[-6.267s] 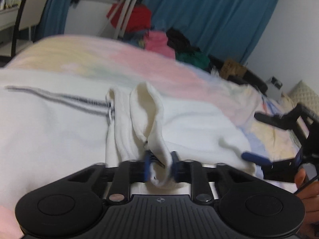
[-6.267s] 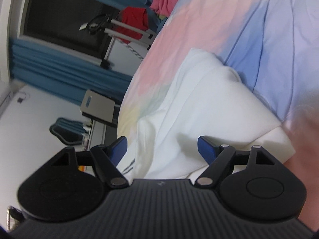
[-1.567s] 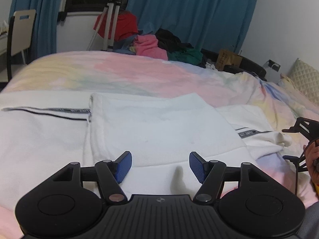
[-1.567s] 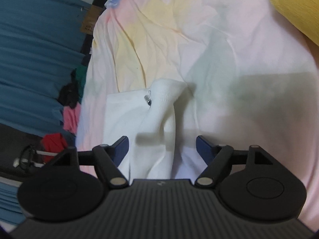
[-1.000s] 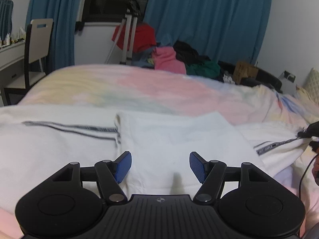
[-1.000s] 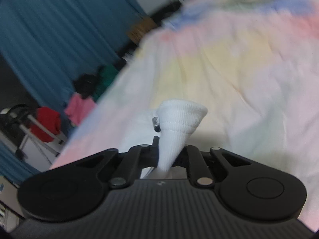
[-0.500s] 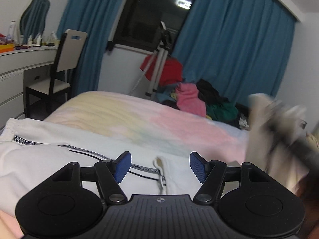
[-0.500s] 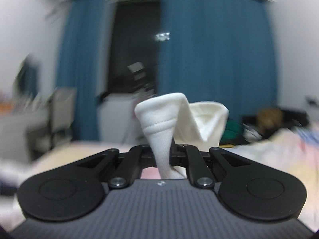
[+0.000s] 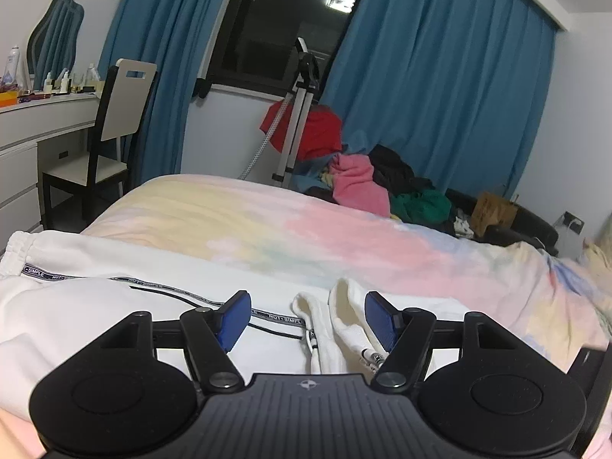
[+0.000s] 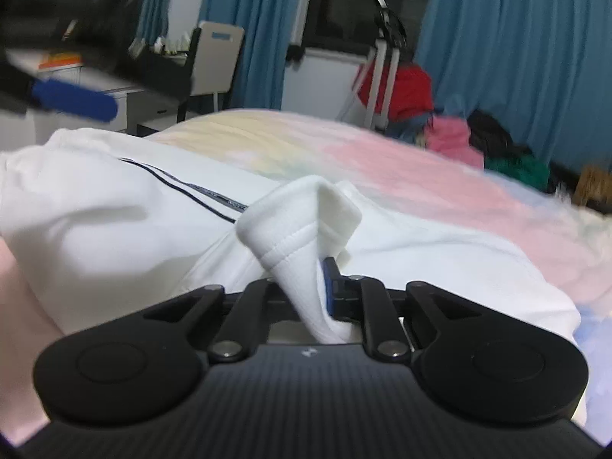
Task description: Fold clothes
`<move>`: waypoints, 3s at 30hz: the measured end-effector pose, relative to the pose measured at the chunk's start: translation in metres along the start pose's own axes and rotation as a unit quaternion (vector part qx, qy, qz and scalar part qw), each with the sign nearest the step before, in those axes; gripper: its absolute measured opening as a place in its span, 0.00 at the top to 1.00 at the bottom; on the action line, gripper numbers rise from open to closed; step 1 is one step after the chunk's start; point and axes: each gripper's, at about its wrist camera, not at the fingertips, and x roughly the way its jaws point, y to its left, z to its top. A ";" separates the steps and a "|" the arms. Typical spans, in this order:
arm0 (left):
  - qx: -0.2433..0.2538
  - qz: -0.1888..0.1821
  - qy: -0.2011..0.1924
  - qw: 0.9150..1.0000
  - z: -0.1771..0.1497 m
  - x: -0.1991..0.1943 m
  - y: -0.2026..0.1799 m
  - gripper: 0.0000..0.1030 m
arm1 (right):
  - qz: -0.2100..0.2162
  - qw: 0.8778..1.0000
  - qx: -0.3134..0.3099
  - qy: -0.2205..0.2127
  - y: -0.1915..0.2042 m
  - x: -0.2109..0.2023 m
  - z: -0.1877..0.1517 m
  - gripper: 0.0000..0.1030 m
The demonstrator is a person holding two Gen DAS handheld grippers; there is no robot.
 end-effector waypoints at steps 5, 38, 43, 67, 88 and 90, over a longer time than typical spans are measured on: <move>0.017 -0.002 0.000 1.000 -0.004 0.004 -0.007 0.30 | 0.035 0.998 0.057 0.012 -0.018 -0.030 0.010 0.34; 0.023 -0.024 0.145 0.989 -0.066 0.070 -0.044 0.95 | -0.057 0.968 0.241 0.033 -0.106 -0.046 -0.015 0.28; 0.027 -0.026 0.144 0.989 -0.070 0.074 -0.042 0.89 | -0.061 0.970 0.223 0.077 -0.099 -0.022 -0.020 0.27; -0.545 0.140 0.081 0.823 -0.059 0.005 0.249 0.15 | -0.076 0.965 0.226 0.105 -0.089 -0.020 -0.032 0.28; -0.283 0.241 -0.062 0.926 0.010 0.012 0.208 0.87 | -0.037 0.987 0.137 0.079 -0.046 -0.011 -0.016 0.28; -0.219 0.243 -0.091 0.941 0.030 0.008 0.173 0.87 | -0.061 0.982 0.166 0.065 -0.062 -0.021 -0.012 0.28</move>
